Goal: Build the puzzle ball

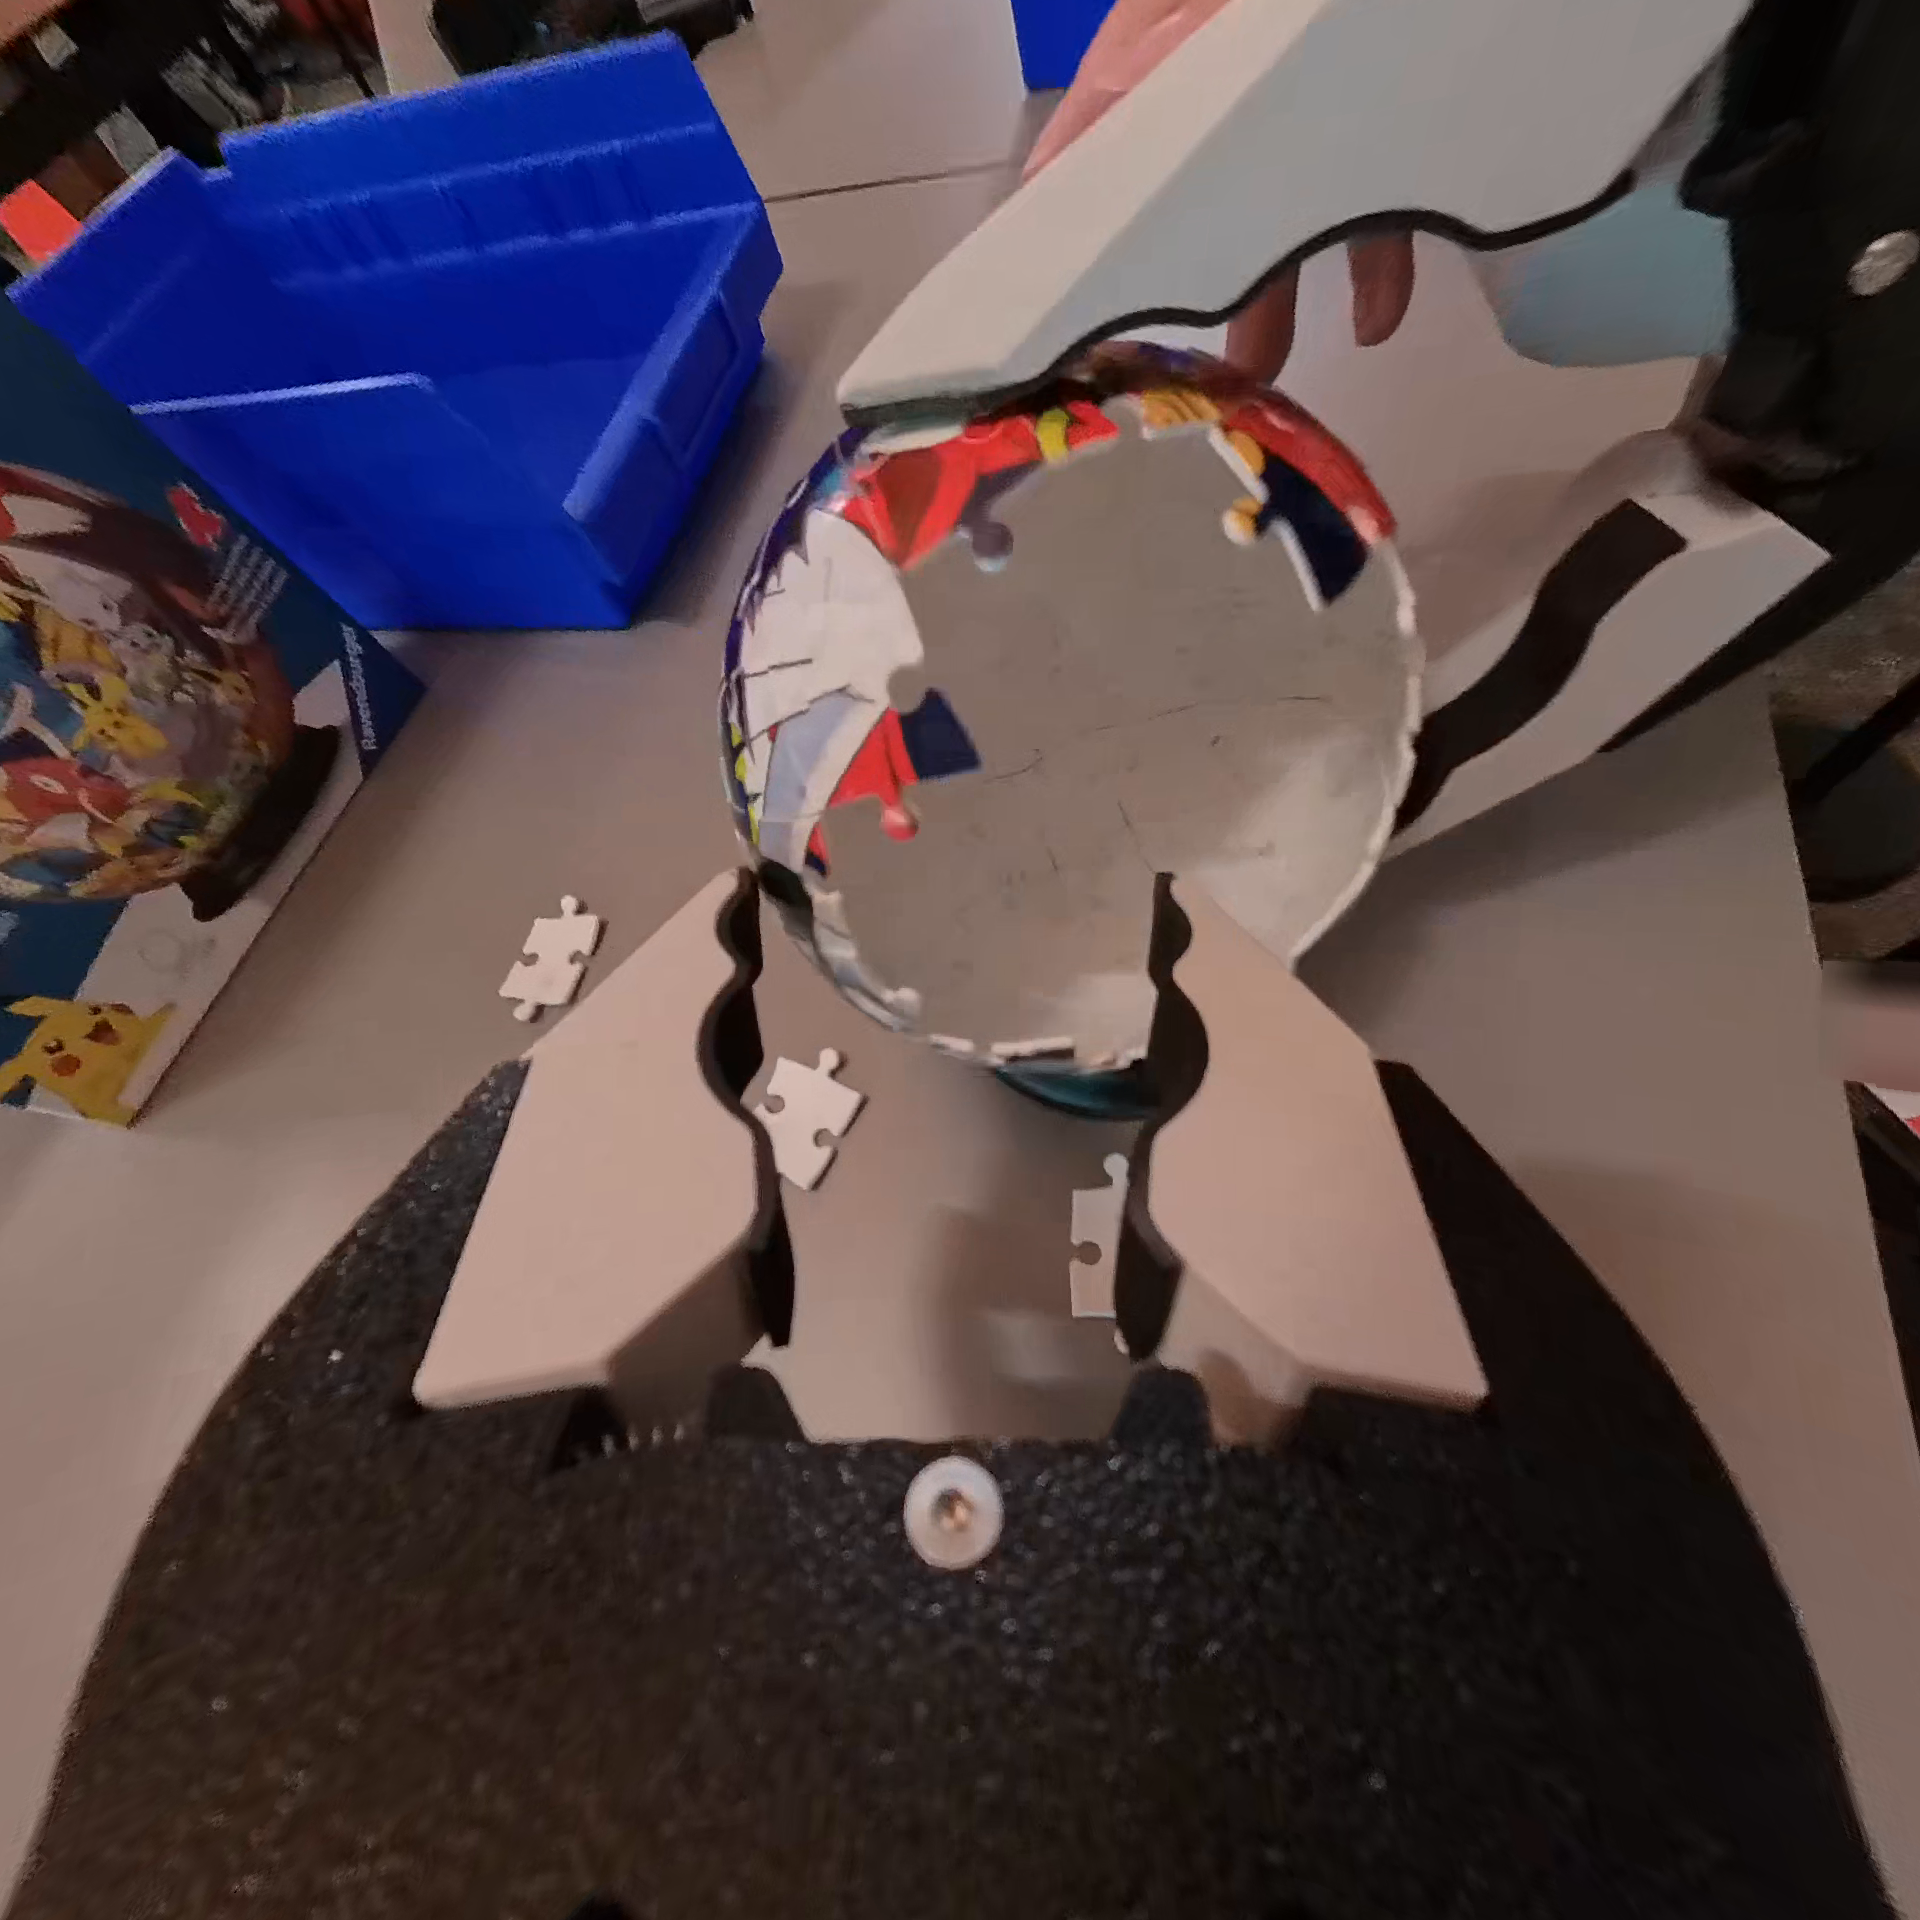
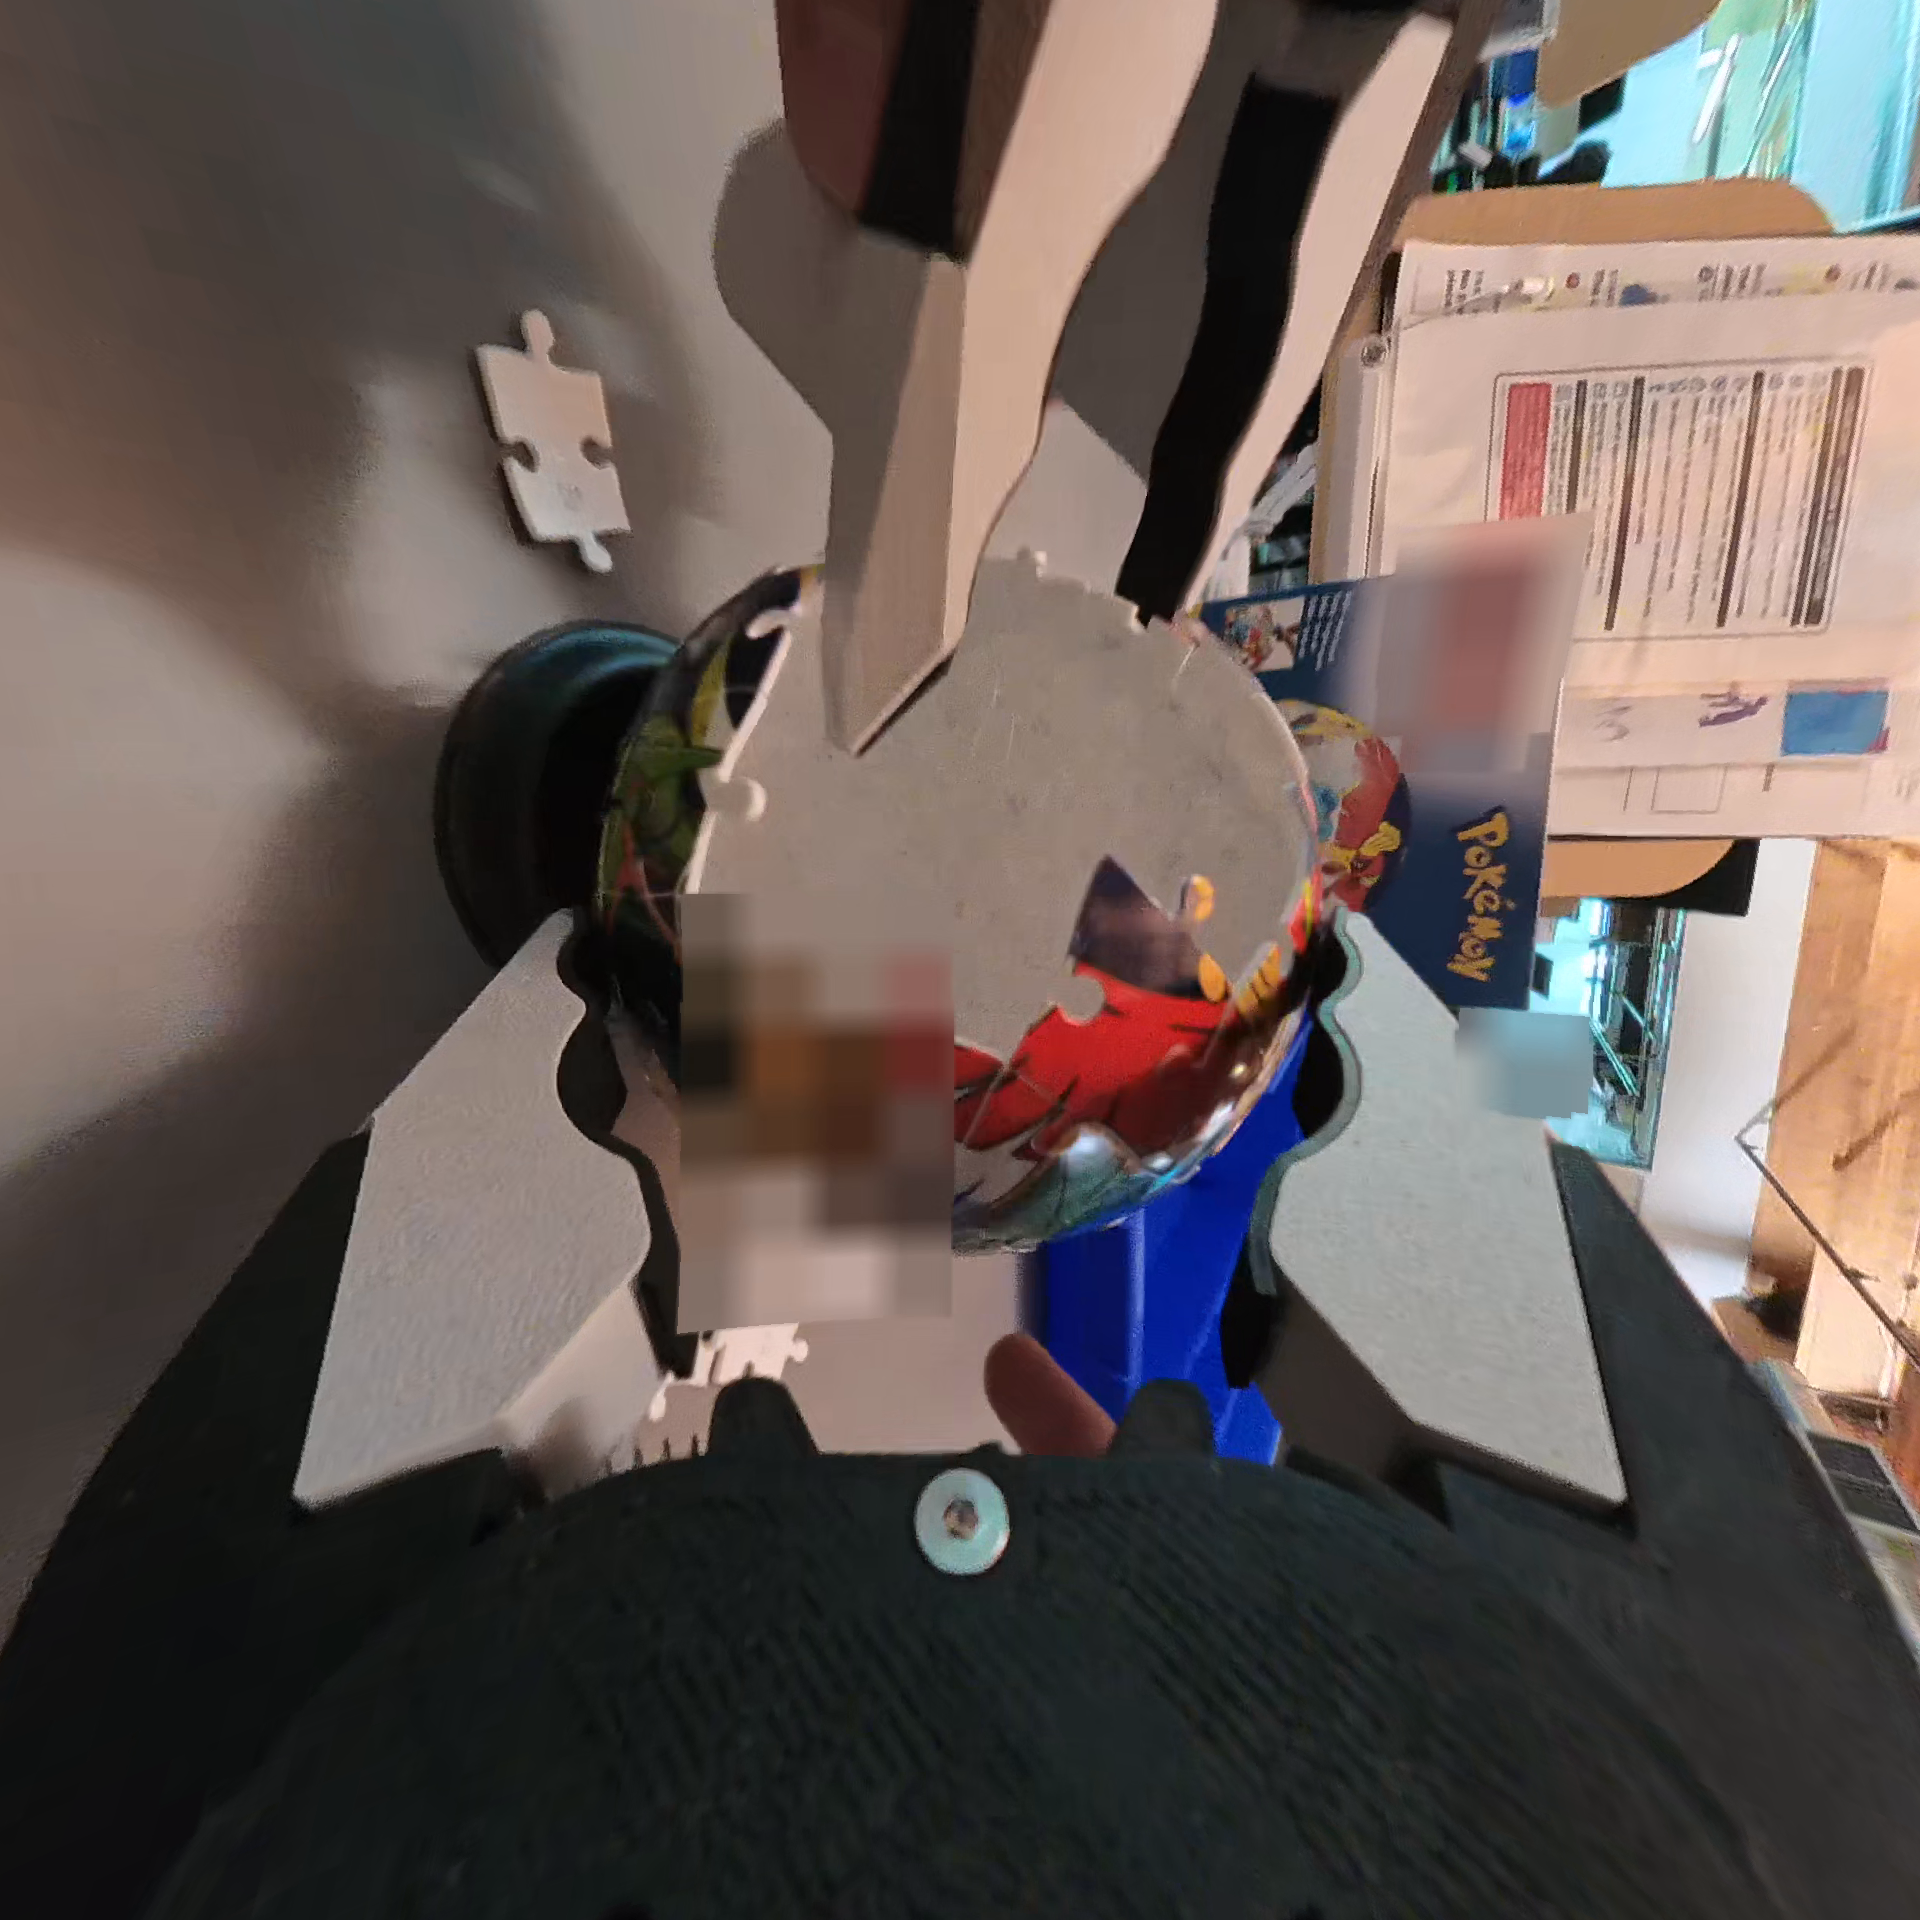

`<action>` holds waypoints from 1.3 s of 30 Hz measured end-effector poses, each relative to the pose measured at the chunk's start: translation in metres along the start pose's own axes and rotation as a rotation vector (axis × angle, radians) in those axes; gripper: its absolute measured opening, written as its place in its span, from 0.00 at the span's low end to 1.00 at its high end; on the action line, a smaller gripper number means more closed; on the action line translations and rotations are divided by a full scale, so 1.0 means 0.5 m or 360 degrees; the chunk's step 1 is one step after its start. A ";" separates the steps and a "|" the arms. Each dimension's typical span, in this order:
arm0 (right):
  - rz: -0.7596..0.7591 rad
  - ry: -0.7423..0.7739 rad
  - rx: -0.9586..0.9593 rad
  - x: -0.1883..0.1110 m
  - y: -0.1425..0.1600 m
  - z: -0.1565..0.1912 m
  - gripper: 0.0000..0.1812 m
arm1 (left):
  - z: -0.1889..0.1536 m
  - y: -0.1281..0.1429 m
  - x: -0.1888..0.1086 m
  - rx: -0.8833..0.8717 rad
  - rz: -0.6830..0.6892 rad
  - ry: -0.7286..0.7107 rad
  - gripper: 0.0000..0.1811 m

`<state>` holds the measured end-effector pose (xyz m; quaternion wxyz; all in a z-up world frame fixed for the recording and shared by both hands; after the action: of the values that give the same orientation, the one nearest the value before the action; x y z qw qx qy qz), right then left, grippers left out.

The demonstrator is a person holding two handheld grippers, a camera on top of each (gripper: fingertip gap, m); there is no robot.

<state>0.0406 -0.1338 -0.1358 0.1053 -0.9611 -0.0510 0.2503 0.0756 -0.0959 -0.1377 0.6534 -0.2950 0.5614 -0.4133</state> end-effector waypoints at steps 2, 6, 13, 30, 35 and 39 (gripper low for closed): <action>-0.0102 -0.0023 0.0031 0.001 -0.021 0.009 0.72 | 0.001 0.016 0.001 0.0025 0.0079 0.0010 0.37; -0.0103 -0.0074 0.0264 -0.008 -0.006 0.008 0.77 | -0.009 0.056 0.002 0.0167 0.0241 -0.0023 0.36; -0.0393 -0.0313 0.0845 -0.010 0.008 0.038 0.79 | -0.017 0.065 0.012 0.0035 0.0214 0.0039 0.36; -0.0076 -0.0126 0.0397 0.027 0.038 0.038 0.78 | -0.039 0.031 0.011 -0.0722 -0.0100 0.0613 0.58; 0.0094 -0.0028 0.0185 0.021 0.057 0.021 0.77 | -0.028 0.015 0.018 -0.0678 -0.0157 0.0597 0.56; 0.0204 0.0078 0.0079 0.011 0.076 -0.006 0.77 | -0.013 -0.002 0.028 -0.0475 -0.0180 0.0531 0.54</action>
<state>0.0487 -0.1704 -0.1445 0.1140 -0.9653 0.0195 0.2342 0.0697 -0.1080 -0.1447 0.4766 -0.3469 0.6991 -0.4047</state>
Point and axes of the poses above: each gripper's, where its closed fingertips meet, x out along the fingers, y out of its underside, z = x × y across the jaws, the point moved 2 cm from there along -x, back along the fingers, and after that the axes turned 1 degree about -z, right-handed, at the moved point
